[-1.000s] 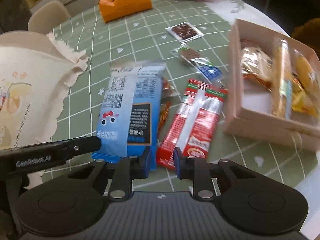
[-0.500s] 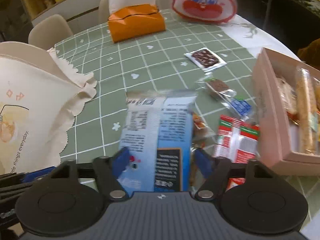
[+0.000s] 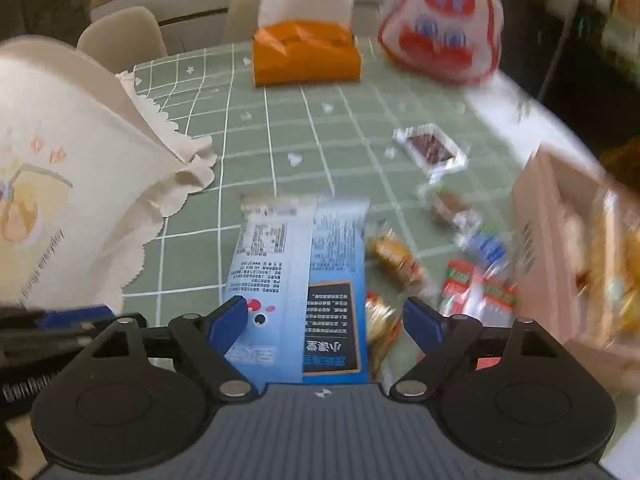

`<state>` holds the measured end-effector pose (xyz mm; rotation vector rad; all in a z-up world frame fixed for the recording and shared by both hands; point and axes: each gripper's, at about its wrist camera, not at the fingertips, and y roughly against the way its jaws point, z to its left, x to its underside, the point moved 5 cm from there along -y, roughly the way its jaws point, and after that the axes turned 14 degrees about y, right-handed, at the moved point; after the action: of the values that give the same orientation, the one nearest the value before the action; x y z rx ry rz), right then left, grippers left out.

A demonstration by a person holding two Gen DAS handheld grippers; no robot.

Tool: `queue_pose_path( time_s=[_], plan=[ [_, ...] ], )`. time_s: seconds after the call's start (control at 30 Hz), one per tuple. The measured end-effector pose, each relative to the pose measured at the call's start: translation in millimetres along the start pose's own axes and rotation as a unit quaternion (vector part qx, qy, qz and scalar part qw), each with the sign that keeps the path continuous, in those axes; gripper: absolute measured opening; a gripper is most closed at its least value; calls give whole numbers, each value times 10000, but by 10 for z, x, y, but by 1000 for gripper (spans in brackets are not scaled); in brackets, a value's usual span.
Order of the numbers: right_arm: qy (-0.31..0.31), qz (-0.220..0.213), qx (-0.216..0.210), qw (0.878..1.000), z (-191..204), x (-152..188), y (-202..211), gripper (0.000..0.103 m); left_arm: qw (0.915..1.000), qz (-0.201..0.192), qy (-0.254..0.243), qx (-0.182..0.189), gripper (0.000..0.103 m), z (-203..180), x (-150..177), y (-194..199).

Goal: Organize snacks
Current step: 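Lower the right tool onto the blue snack bag and close on it, then grasp the red stick pack with the left tool while right holds the blue bag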

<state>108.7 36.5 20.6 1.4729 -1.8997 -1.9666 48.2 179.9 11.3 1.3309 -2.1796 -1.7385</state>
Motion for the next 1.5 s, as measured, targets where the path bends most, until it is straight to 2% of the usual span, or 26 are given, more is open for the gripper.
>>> queue_pose_path(
  time_s=[0.1,0.2,0.3,0.4,0.47,0.57,0.63,0.7,0.73,0.87,1.03,1.13,1.23,1.3,1.37,1.5],
  plan=[
    [422,-123,398,9982,106,-48,65,86,9999,-50,108,38,34,46,-39,35],
    [530,-2,477,9975,203,-82,-3,86,9999,-69,128,43,34,71,-63,59],
    [372,190,397,9983,229,-71,-126,86,9999,-59,105,50,34,79,-65,66],
    [181,487,84,9986,220,-4,-240,88,10000,-6,29,54,34,65,-45,51],
    [342,481,170,9981,221,18,-217,85,10000,26,-27,64,34,52,-26,41],
    [294,354,124,9989,167,50,-118,69,9999,80,-99,71,34,35,-12,18],
    [289,265,89,9992,134,74,-13,48,9998,100,-148,85,34,7,-8,7],
    [224,218,-60,9995,80,112,112,18,9996,130,-198,122,34,-42,6,-10],
    [168,217,-105,9996,38,137,169,14,9995,152,-234,143,34,-76,18,-23],
    [-52,83,-151,9998,-214,330,423,14,9983,318,-360,321,34,-239,117,-97],
    [-662,88,-202,9976,-604,725,637,14,9951,525,-500,669,34,-506,263,-191],
    [-1047,189,-29,9943,-870,984,676,14,9932,566,-595,825,34,-704,318,-226],
    [-1430,277,46,9893,-1110,1218,685,21,9900,598,-741,1044,34,-915,374,-248],
    [-1566,299,127,9871,-1234,1346,702,31,9861,663,-922,1216,34,-1076,429,-268],
    [-1667,328,213,9852,-1330,1451,703,37,9811,748,-1143,1370,34,-1241,498,-304],
    [-1795,375,302,9826,-1472,1620,693,38,9751,779,-1644,1269,34,-1614,647,-455]
  ],
)
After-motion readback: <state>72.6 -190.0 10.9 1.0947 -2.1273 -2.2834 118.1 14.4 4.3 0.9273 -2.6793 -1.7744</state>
